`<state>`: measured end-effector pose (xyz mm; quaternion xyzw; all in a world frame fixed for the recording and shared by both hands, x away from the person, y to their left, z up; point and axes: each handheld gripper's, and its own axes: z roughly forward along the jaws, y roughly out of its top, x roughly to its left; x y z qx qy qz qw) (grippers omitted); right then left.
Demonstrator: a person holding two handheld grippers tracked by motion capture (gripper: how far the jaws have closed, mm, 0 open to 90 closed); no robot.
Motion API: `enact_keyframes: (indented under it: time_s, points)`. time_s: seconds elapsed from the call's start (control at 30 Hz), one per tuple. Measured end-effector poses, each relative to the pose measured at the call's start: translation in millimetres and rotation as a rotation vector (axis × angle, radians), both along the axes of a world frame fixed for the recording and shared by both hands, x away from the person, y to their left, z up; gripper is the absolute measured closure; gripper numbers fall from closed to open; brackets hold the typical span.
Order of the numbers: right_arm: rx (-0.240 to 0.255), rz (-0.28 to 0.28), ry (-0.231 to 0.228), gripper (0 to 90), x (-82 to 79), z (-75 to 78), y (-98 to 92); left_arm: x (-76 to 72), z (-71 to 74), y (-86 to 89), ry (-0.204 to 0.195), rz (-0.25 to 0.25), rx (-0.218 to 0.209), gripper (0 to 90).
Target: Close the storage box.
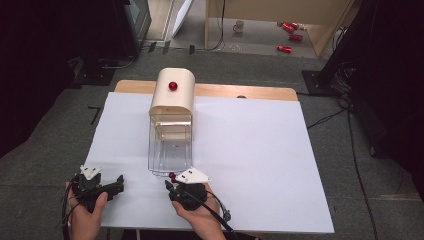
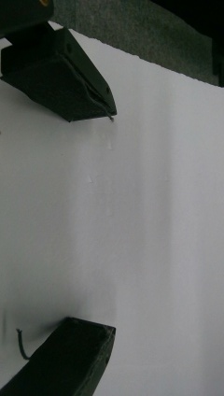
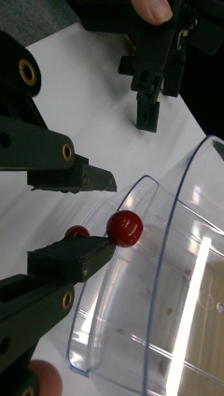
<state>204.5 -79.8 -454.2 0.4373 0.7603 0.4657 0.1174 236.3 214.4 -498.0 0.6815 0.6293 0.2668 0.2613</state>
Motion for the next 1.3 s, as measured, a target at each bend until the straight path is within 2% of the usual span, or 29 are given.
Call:
enact_keyframes:
  time_s: [0.23,0.47,0.77,0.93,1.3]
  points:
    - [0.011,-0.037,-0.002,74.8,1.0,4.0,-2.6,-0.1,0.0,-0.1,0.000,0.001,0.000,0.0]
    - [0.007,-0.024,-0.004,75.5,1.5,8.7,-3.4,-0.1,0.0,-0.1,0.000,0.000,0.000,0.0]
    - [0.025,-0.016,-0.034,75.7,3.7,26.4,-4.2,-0.1,0.0,-0.1,0.000,0.001,0.000,0.0]
    - [0.021,-0.018,-0.055,75.8,12.4,37.9,-4.5,-0.1,0.0,-0.1,-0.001,0.001,0.000,0.0]
    - [0.019,-0.020,-0.074,76.2,31.4,47.6,1.0,-0.1,0.1,-0.1,0.001,0.000,0.000,0.0]
